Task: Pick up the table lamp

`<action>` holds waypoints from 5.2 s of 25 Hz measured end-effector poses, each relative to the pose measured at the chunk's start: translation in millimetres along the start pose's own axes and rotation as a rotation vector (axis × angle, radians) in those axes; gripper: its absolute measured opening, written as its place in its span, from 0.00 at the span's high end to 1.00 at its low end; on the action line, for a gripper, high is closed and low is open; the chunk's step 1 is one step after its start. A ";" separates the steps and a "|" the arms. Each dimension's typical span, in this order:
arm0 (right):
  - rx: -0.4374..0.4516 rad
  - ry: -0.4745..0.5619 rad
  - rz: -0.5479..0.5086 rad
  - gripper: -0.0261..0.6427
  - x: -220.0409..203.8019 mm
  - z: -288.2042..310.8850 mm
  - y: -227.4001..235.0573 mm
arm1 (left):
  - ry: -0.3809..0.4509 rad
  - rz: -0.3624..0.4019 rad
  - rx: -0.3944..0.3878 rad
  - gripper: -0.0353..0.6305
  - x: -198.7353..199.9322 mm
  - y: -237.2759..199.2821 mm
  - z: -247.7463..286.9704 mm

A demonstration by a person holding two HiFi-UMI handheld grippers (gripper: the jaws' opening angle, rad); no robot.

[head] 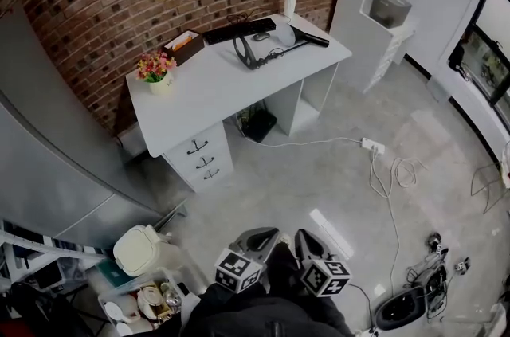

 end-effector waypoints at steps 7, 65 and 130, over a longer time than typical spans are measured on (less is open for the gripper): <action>0.000 0.027 -0.023 0.94 74.4 33.4 54.5 | 0.016 0.062 -0.028 0.94 44.6 -2.2 83.0; 0.085 -0.019 0.008 0.94 177.9 144.6 183.8 | -0.010 -0.035 0.061 0.94 106.0 -59.6 269.0; 0.048 -0.053 0.074 0.94 357.4 455.0 296.2 | -0.010 -0.033 0.042 0.94 274.3 -317.6 511.2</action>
Point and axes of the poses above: the fingertips, and each gripper's own axes: z forward along the fingers, y to its right, x out of its top, the point moved 1 cm from there along -z, backward along the fingers, and after that the axes turned 12 degrees about x, right-handed, at the moved point
